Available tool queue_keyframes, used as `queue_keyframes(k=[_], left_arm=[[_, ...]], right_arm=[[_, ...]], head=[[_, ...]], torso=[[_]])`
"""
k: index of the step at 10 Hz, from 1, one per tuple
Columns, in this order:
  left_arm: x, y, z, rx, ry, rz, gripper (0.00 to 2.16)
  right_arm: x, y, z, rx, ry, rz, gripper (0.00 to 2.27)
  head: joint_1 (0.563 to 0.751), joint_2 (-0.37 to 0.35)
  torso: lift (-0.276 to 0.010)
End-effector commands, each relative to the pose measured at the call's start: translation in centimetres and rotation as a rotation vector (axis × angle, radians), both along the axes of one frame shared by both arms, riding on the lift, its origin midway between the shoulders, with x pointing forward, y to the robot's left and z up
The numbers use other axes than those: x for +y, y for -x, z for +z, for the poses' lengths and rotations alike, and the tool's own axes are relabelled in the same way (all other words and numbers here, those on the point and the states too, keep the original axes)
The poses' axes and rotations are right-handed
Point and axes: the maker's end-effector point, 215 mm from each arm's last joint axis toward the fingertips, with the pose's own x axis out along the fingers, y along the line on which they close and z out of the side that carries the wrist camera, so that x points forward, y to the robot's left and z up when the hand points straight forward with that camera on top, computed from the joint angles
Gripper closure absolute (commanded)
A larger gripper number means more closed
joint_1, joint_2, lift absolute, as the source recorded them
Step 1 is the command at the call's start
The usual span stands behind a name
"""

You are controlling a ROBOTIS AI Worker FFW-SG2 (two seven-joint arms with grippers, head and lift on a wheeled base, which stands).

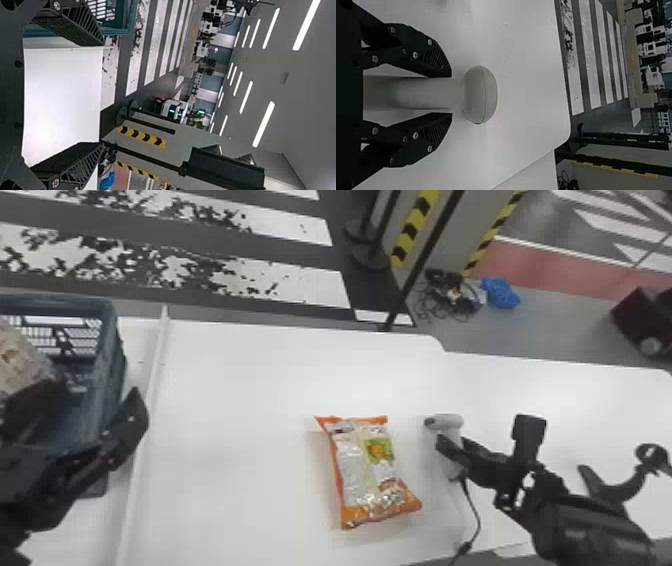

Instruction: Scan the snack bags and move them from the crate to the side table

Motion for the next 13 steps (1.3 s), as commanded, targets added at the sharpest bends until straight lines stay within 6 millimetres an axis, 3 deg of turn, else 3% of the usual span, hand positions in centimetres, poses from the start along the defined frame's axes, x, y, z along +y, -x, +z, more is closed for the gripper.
queue_keyframes(k=[1, 2, 3, 4, 6, 8, 11, 13], left_arm=[[0.0, 0.0, -0.1, 0.002, -0.002, -0.002, 0.10], [0.0, 0.0, -0.1, 0.002, -0.002, -0.002, 0.10], [0.0, 0.0, -0.1, 0.004, -0.003, -0.003, 0.10], [-0.1, 0.0, -0.2, 0.008, -0.004, -0.004, 0.10], [-0.5, -0.1, -0.2, 0.009, -0.002, -0.011, 0.10], [-0.7, -0.1, -0.7, 0.024, -0.004, -0.017, 0.10], [-0.7, -0.1, -0.7, 0.024, -0.007, -0.019, 0.10], [-0.7, 0.0, -0.7, 0.025, -0.007, -0.021, 0.10]], right_arm=[[0.0, 0.0, 0.1, -0.001, 0.004, 0.002, 0.01], [-0.2, 0.0, 0.6, -0.015, 0.019, 0.001, 0.02], [0.0, 0.2, 3.0, -0.059, 0.040, 0.016, 0.04], [1.3, 0.8, 4.9, -0.060, 0.024, 0.048, 0.06], [5.5, 3.3, 6.0, 0.047, -0.211, 0.144, 0.06], [9.2, 4.8, 5.8, 0.151, -0.355, 0.240, 0.06], [13.7, 4.9, 4.3, 0.229, -0.484, 0.361, 0.06], [14.7, 4.2, 3.1, 0.243, -0.486, 0.396, 0.06]], head=[[0.695, -0.350], [0.695, -0.350], [0.695, -0.350], [0.695, -0.350], [0.695, -0.350], [0.695, -0.350], [0.695, -0.350], [0.695, -0.340]], torso=[[-0.087], [-0.087], [-0.087], [-0.087], [-0.087], [-0.087], [-0.087], [-0.087]])
